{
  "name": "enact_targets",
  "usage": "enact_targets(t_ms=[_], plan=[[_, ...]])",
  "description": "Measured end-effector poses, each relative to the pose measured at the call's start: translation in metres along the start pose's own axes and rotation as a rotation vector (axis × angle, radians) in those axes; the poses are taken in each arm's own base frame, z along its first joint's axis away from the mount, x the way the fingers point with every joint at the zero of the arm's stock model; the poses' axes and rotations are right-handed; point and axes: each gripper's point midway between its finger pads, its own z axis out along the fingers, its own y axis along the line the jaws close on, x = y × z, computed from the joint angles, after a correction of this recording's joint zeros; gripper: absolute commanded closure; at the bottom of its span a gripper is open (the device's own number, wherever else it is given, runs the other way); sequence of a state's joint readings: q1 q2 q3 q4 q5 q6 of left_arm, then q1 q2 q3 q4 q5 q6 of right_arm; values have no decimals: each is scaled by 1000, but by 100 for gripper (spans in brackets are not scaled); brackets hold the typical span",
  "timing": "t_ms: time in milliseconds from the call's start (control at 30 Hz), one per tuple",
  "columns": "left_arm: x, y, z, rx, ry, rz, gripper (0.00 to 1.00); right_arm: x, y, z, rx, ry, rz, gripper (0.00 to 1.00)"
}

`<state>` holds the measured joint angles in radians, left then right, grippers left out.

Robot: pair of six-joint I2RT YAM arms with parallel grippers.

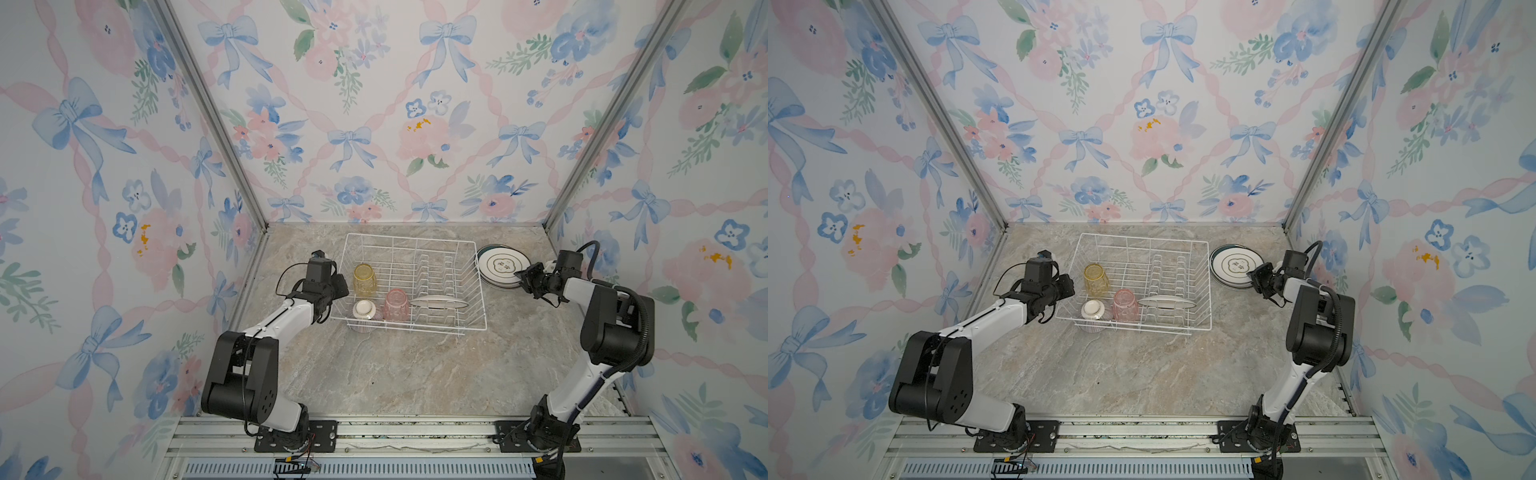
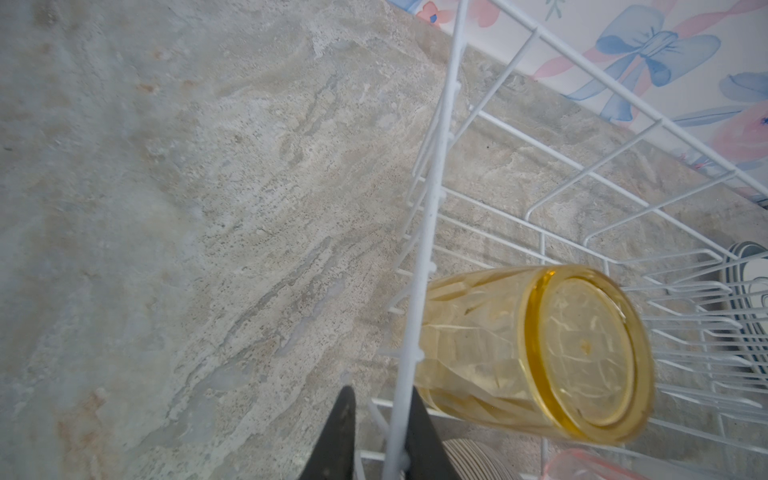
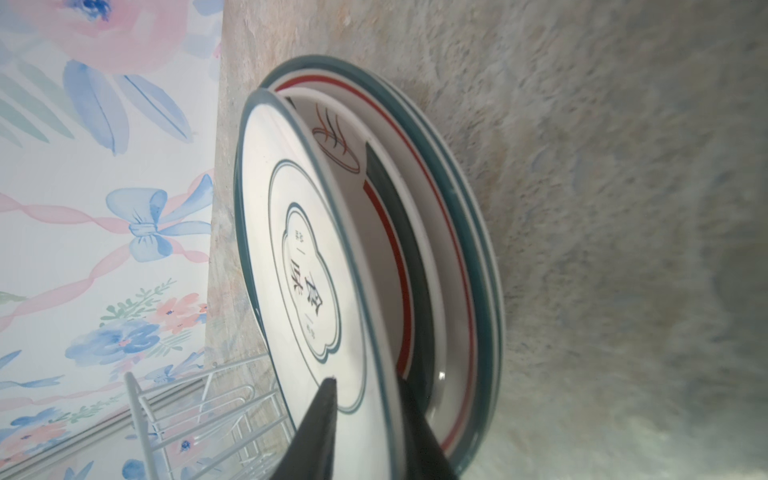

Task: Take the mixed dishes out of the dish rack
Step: 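Set the plate flat on the stack and open the right gripper, then raise the right gripper and move it back over the rack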

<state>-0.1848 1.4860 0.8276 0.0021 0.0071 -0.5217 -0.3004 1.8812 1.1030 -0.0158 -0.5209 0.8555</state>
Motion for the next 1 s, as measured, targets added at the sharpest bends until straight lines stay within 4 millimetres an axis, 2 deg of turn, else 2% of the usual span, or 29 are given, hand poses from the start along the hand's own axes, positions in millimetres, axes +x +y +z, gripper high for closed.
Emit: enact_targets(t_ms=[300, 667, 1000], plan=[[0, 0, 0, -2, -1, 0, 79, 6, -3, -1, 17, 36, -29, 56], [2, 0, -1, -1, -1, -6, 79, 12, -1, -22, 107, 69, -99, 53], [3, 0, -3, 0, 3, -4, 79, 20, -6, -27, 139, 99, -116, 52]])
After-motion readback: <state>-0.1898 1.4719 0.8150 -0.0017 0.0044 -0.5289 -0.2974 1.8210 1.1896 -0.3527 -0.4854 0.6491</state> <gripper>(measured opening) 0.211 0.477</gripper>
